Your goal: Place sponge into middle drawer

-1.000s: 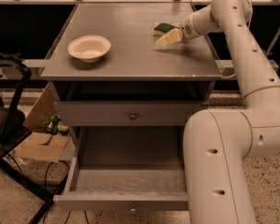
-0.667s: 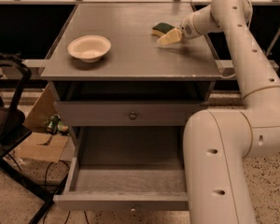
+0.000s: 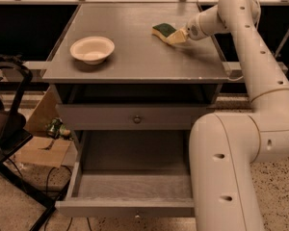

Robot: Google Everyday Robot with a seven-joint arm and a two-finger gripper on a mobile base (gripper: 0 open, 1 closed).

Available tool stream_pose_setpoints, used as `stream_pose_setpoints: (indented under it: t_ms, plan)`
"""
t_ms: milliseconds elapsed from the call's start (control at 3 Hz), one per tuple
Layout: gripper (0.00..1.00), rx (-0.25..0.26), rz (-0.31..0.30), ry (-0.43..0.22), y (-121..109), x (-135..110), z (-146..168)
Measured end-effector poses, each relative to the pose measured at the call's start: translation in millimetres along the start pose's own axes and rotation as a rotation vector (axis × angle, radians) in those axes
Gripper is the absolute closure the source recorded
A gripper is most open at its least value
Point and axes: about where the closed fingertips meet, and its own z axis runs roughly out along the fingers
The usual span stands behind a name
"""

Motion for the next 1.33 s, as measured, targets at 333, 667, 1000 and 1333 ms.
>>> stream_pose_setpoints:
  t_ms: [333, 667, 1000, 1333]
  plan:
    - [0.9, 0.0, 0.0, 0.0, 0.0, 0.0, 0.1]
    - [1.0, 0.0, 0.0, 0.0, 0.0, 0.0, 0.1]
    - [1.0, 0.01, -0.048, 0.023, 6.7, -13.7, 1.5]
    - [1.0, 0.03, -0.106, 0.039, 12.0, -33.4, -11.0]
